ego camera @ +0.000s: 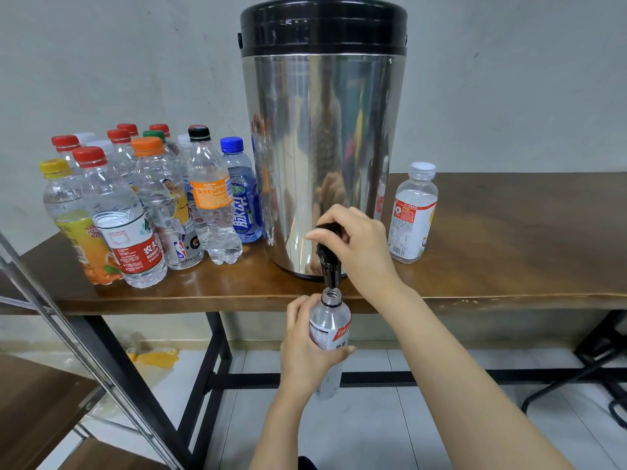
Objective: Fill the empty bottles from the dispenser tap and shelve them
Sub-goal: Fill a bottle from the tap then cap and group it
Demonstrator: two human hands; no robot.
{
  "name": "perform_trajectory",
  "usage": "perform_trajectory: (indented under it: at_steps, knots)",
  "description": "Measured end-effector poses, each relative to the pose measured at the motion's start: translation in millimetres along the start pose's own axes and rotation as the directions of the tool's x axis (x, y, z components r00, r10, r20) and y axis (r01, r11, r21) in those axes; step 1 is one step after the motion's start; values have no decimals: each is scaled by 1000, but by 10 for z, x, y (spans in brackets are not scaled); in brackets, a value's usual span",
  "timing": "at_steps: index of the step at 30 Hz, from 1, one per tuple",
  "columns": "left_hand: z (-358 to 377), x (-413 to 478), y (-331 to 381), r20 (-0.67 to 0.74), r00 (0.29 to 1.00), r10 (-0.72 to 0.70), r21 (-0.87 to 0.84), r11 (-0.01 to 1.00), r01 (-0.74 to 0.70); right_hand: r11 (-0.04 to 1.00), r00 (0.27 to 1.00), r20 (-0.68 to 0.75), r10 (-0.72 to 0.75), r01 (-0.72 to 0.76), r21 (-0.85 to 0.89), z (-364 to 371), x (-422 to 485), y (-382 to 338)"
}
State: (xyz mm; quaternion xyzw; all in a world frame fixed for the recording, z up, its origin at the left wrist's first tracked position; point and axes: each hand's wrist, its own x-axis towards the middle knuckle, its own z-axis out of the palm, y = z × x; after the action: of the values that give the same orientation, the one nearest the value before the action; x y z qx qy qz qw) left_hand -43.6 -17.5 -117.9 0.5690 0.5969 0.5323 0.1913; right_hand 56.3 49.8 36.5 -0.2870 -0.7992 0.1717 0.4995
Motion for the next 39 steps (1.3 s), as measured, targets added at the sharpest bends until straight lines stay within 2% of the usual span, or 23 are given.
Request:
perform_trajectory:
  at_steps: [3, 6, 9, 12, 14, 16, 23, 25, 28, 30, 33, 39]
  knots:
    - [0, -15, 9, -6, 1000, -6, -14, 1000, 6, 999, 999, 48, 10, -12, 51, -76, -24, 3]
    - [-6, -20, 10, -8, 1000, -7, -22, 1000, 7, 992, 996, -10, 90, -88, 88, -187, -169, 139]
    - [-24, -35, 40, -5, 1000, -21, -49, 999, 20, 958, 972, -84, 219, -230, -169, -295, -354, 463]
    - [-32, -64, 73, 7, 998, -63, -84, 994, 63, 781, 883, 61, 466, -378, -498, -334, -499, 741]
    - [-30, -93, 74, 25, 993, -116, -117, 986, 118, 694, 831, 150, 535, -332, -638, -321, -566, 821]
    - [-29, -130, 68, 39, 986, -163, -141, 976, 167, 675, 843, 175, 509, -265, -689, -308, -577, 856]
    - [-116, -332, 226, 1, 985, -172, -154, 973, 170, 764, 842, 194, 503, -328, -556, -328, -597, 759]
    - [-148, -392, 277, -15, 986, -169, -174, 971, 164, 837, 872, 183, 454, -348, -422, -387, -657, 613]
    - [-195, -448, 403, -12, 991, -135, -204, 970, 130, 950, 943, 126, 308, -299, -88, -509, -689, 244]
    - [-213, -473, 488, -10, 993, -118, -224, 968, 113, 973, 955, 210, 209, -224, 54, -596, -671, -6]
    - [-220, -515, 583, -21, 995, -93, -232, 969, 86, 986, 920, 377, 110, -150, 78, -666, -640, -246]
    - [-266, -584, 679, -24, 998, -51, -231, 972, 44, 995, 869, 491, 57, -89, 42, -696, -593, -365]
